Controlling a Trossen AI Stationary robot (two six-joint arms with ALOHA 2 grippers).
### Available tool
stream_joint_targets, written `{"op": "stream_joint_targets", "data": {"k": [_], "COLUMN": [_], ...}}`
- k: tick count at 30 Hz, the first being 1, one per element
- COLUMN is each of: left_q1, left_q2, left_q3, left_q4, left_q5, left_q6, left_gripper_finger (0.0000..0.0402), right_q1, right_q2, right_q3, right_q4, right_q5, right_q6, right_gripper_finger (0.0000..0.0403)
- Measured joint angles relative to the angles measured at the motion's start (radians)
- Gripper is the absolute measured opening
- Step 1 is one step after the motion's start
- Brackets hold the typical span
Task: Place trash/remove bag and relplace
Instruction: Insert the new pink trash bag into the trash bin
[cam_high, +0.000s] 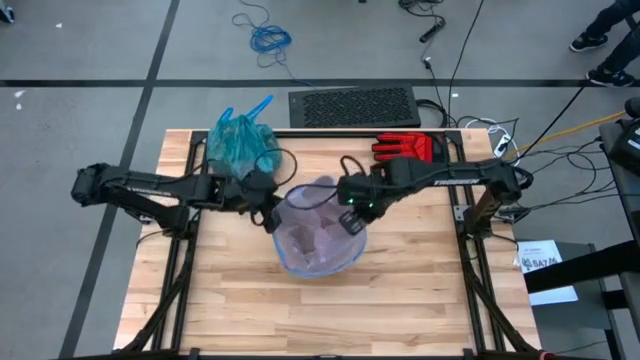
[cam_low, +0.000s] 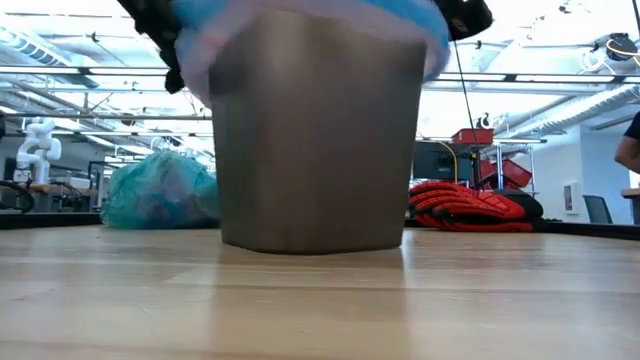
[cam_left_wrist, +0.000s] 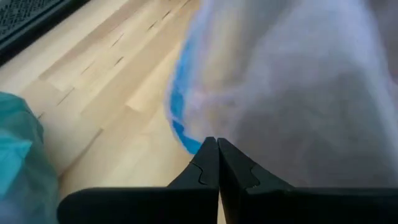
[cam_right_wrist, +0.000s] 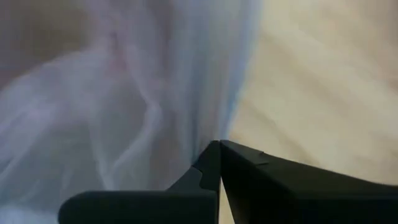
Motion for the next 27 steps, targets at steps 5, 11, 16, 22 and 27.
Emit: {"op": "stream_joint_targets", "data": {"k": [5, 11, 16, 22, 27], "left_q1": [0.084, 0.169, 0.228, 0.245, 0.222], "left_q2": [0.037, 0.051, 0.021, -0.047, -0.098], "left_q3": [0.0, 0.0, 0.0, 0.0, 0.0], "left_q4": [0.041, 0.092, 0.091, 0.019, -0.019], "left_q5": [0.087, 0.119, 0.176, 0.233, 0.301], "left_q6": [0.064, 0.126, 0.129, 0.097, 0.02], "left_gripper_finger": [0.0, 0.0, 0.0, 0.0, 0.0], "right_q1": [0.055, 0.105, 0.114, 0.114, 0.12], "right_q2": [-0.001, -0.006, -0.034, -0.078, -0.074], "right_q3": [0.0, 0.0, 0.001, 0.002, -0.074], "right_q4": [0.141, 0.129, 0.073, 0.035, 0.123], "right_q5": [-0.084, -0.062, 0.042, 0.116, 0.117], "right_q6": [0.052, 0.128, 0.166, 0.204, 0.23], "right_gripper_finger": [0.0, 0.0, 0.0, 0.0, 0.0]}}
